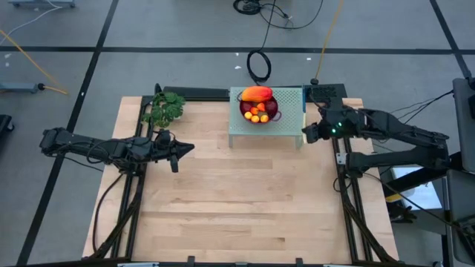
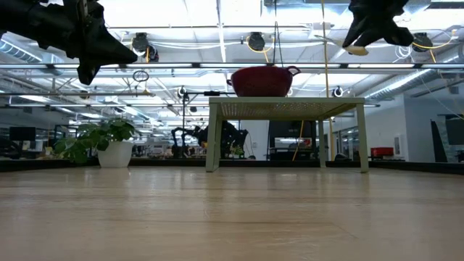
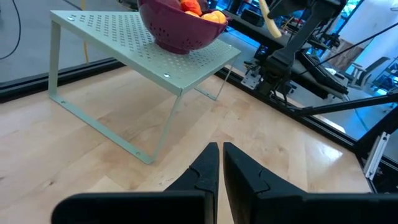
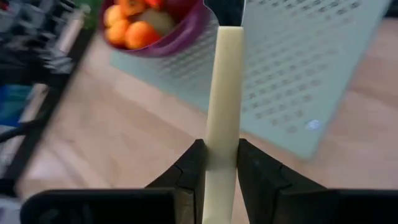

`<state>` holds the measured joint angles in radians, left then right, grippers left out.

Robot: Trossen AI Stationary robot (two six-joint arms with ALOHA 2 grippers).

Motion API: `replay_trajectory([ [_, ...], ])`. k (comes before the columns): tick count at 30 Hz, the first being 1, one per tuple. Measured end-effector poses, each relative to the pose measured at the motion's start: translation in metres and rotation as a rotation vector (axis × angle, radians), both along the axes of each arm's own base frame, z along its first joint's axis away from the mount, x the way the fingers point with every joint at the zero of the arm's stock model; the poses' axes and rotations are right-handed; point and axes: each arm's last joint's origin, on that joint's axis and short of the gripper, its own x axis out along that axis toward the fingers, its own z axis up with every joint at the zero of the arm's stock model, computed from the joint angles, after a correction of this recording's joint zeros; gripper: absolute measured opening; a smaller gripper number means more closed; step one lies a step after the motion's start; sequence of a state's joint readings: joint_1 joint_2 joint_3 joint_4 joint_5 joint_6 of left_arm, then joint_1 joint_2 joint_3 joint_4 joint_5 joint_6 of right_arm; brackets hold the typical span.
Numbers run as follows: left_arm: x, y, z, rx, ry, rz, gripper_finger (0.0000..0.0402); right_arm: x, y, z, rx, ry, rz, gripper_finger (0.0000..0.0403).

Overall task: Pick & Place Fruit
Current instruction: Put the knife on the shelf on the right of the strainer bowl

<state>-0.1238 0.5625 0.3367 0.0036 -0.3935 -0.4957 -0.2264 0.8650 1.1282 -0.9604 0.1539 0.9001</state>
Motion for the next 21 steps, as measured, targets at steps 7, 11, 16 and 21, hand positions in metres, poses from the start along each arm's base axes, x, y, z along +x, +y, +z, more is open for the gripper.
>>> replay_trajectory([
  [7,0.0,0.0,0.0,-0.007,-0.002,0.002,0.0021,0.012,-0.025,0.007,0.049,0.194,-0.028,0.0066],
  [11,0.0,0.0,0.0,-0.007,-0.002,0.001,0.0021,0.023,-0.04,0.006,0.126,0.239,-0.033,0.0065],
  [16,0.0,0.0,0.0,-0.007,-0.002,0.001,0.0021,0.033,-0.057,-0.002,0.25,0.247,-0.039,0.0067],
  [21,0.0,0.0,0.0,-0.007,-0.002,0.002,0.0021,0.039,-0.072,-0.012,0.351,0.254,-0.057,0.0066],
])
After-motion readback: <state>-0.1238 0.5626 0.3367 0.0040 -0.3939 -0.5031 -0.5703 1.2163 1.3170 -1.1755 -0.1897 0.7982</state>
